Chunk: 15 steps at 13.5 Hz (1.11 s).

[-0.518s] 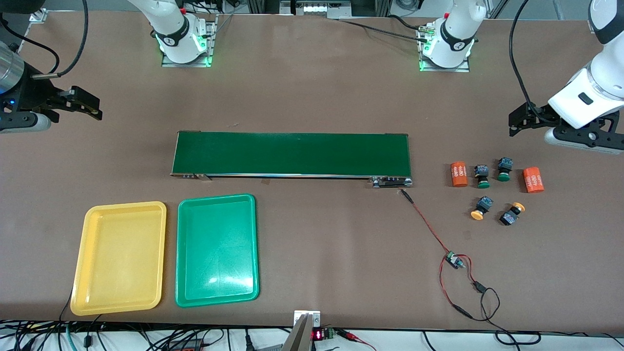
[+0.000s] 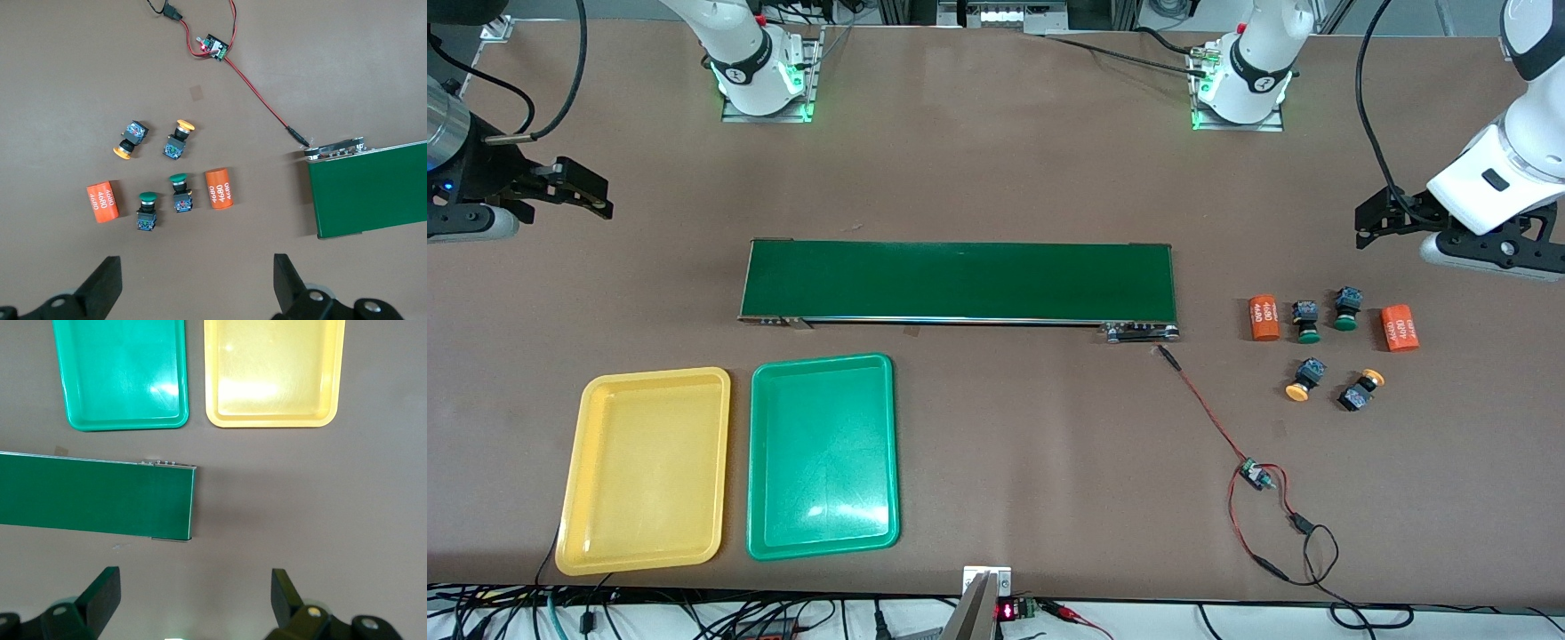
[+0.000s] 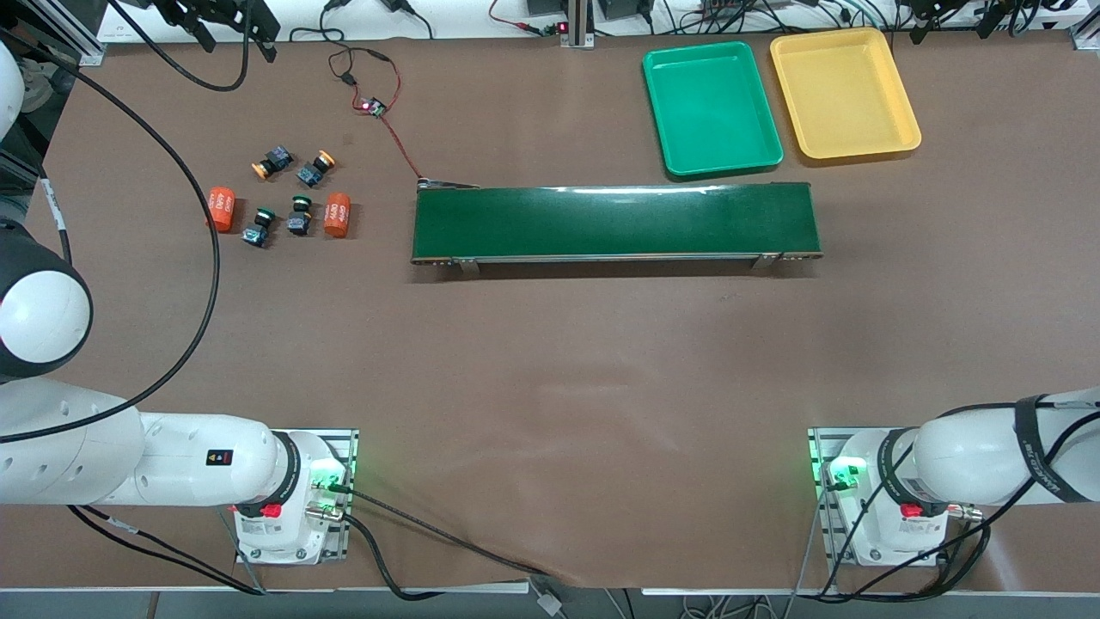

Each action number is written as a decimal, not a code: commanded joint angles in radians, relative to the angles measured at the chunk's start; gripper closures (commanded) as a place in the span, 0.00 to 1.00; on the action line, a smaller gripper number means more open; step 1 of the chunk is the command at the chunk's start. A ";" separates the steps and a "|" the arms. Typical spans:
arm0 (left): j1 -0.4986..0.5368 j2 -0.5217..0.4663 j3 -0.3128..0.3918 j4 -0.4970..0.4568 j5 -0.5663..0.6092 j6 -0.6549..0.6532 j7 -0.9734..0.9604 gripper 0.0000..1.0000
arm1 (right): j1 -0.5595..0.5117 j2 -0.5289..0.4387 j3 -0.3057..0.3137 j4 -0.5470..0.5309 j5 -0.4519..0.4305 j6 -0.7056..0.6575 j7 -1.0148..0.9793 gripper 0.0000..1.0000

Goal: Sort buttons by color to trays

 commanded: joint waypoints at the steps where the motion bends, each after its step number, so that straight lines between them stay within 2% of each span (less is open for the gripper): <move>1: 0.001 0.016 -0.003 0.032 0.006 -0.033 -0.001 0.00 | -0.006 -0.012 0.002 -0.004 0.002 -0.006 0.002 0.00; 5: 0.000 0.071 -0.003 0.032 0.006 -0.051 -0.004 0.00 | -0.006 -0.012 0.002 -0.004 0.001 -0.002 0.002 0.00; 7: -0.002 0.115 -0.005 0.028 0.006 -0.123 -0.004 0.00 | -0.005 -0.012 0.002 -0.004 0.001 0.000 0.002 0.00; 12: 0.007 0.338 -0.003 0.022 0.016 -0.121 -0.006 0.00 | -0.002 -0.012 0.004 -0.004 0.001 -0.003 0.002 0.00; 15: 0.012 0.433 -0.001 0.013 0.016 -0.042 -0.006 0.00 | -0.002 -0.012 0.004 -0.004 0.001 0.001 0.002 0.00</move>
